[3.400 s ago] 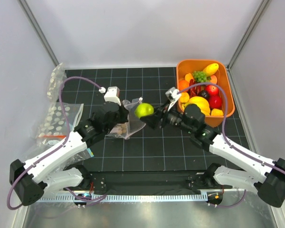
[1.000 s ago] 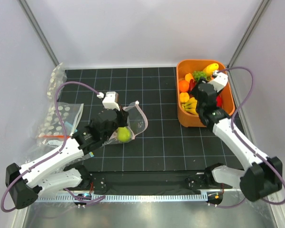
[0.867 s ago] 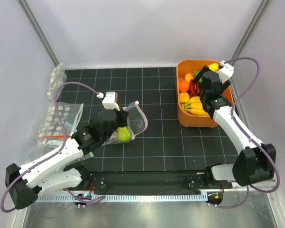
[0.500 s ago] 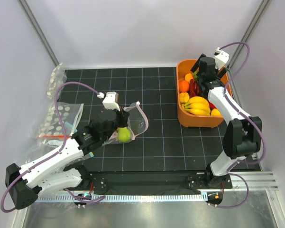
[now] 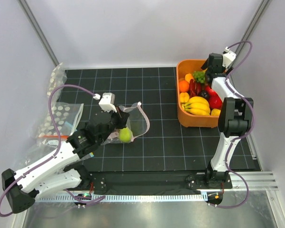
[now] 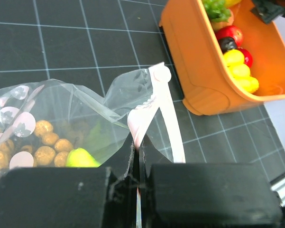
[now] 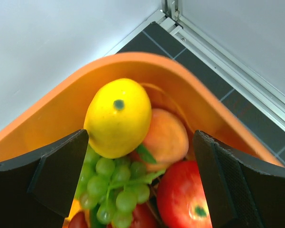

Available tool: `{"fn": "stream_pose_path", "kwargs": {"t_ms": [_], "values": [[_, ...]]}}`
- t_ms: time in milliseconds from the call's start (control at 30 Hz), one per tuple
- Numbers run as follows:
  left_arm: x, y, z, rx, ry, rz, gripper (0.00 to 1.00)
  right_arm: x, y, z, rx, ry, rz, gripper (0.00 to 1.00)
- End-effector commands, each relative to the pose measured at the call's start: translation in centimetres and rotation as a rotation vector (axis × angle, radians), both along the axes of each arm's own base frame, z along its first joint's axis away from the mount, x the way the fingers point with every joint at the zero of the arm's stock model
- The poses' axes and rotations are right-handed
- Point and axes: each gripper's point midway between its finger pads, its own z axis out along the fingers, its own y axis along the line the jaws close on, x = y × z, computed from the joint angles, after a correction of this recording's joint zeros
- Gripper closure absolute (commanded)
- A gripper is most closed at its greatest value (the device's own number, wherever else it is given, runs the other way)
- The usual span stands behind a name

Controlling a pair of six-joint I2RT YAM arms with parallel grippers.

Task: Place the food in the zip-top bag and seal the zipper
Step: Pick up the fake fruit from the bin.

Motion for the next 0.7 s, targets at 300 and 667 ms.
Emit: {"fn": "stream_pose_path", "kwargs": {"t_ms": [300, 667], "values": [[-0.9, -0.7, 2.8, -0.118, -0.044, -0.048, 1.00, 4.8, -1.1, 0.8, 0.011, -0.129, -0.002, 0.00], [-0.8, -1.3, 2.4, -0.111, -0.029, -0.065, 1.00, 3.1, -1.7, 2.9, -0.026, -0.159, -0.031, 0.46]]}}
